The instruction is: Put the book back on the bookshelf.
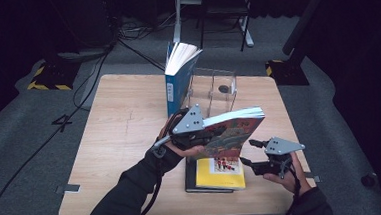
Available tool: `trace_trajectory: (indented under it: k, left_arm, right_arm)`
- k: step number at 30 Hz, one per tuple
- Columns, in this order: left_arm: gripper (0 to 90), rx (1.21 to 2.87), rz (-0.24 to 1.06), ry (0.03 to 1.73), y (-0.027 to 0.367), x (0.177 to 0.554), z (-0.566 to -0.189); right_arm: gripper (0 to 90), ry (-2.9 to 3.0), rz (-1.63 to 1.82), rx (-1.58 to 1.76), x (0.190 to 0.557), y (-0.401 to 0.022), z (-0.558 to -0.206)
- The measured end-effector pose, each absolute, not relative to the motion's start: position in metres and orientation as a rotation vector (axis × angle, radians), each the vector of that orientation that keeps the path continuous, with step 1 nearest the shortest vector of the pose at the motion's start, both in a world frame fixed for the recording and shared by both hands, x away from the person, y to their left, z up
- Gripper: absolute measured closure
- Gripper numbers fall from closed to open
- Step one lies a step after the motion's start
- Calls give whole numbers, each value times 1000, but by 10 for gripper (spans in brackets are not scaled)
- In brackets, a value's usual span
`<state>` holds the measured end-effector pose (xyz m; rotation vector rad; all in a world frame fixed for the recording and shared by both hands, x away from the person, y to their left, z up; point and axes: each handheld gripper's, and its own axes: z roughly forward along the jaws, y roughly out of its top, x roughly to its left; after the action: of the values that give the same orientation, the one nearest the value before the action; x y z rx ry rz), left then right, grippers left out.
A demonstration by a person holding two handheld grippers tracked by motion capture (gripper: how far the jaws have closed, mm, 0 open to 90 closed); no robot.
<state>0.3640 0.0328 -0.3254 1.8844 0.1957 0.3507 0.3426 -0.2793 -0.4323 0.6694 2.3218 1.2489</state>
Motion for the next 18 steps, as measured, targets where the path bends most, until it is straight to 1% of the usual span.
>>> trace_trajectory:
  k: [5, 9, 18]
  left_arm:
    - [728, 1873, 358, 215, 33, 365, -326]
    - [728, 1873, 368, 228, 32, 367, -326]
    - [731, 1869, 358, 268, 32, 377, -325]
  right_arm:
    - [294, 2304, 1206, 710, 344, -302, -446]
    - [295, 2271, 1142, 838, 354, -318, -457]
    - [295, 2284, 1068, 973, 367, -330, -474]
